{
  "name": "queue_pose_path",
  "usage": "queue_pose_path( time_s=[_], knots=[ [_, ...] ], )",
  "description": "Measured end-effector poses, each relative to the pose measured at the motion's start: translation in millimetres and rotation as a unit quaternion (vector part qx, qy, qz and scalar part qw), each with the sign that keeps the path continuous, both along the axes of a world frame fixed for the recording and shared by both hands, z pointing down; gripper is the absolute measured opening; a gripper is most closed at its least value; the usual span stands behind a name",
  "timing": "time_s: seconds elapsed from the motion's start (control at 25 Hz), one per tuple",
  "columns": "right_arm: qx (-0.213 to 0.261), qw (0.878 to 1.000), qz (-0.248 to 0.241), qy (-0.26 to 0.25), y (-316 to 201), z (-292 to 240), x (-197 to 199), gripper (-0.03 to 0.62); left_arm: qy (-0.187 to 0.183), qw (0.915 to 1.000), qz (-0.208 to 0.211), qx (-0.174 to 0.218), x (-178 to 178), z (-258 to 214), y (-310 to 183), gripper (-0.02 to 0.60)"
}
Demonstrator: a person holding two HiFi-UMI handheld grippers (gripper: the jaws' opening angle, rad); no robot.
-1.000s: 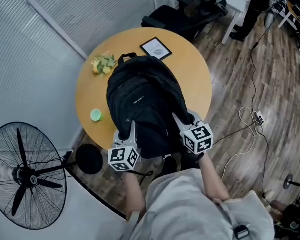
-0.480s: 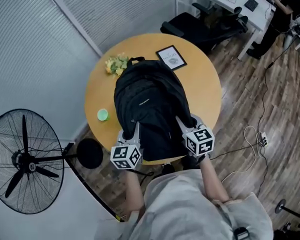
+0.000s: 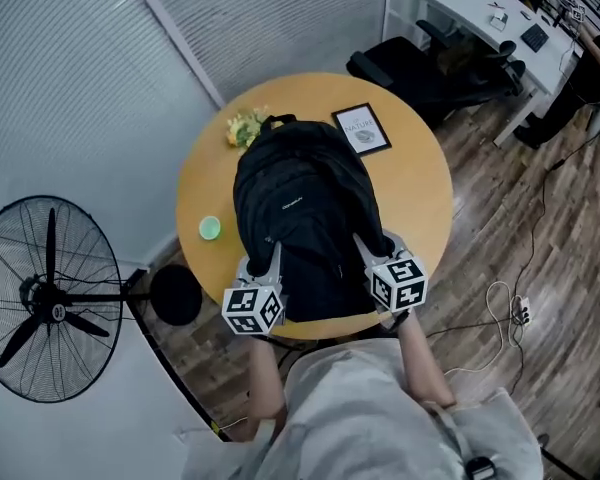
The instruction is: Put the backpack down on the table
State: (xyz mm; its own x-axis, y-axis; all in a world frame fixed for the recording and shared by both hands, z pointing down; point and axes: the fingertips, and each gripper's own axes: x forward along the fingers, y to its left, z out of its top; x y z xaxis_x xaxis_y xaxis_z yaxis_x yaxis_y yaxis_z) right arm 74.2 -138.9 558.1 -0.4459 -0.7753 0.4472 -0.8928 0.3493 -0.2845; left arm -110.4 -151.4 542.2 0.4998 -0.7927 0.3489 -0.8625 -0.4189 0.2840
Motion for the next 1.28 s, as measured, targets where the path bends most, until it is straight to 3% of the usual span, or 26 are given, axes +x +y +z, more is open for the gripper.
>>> queue_pose_path(
  time_s=[0.48,1.28],
  knots=[
    [-0.012,0.999,-0.038,-0.003,-37.6,10.7,-5.2,0.092,-0.005,0.9991,-0.04,-0.012,-4.8,11.1,-24.5,0.048],
    [-0.054,0.997,-0.059,0.005,-73.0,45.8,-10.9,0.092,0.005,0.9966,-0.062,-0.055,-10.0,49.2,-52.8,0.048]
  ],
)
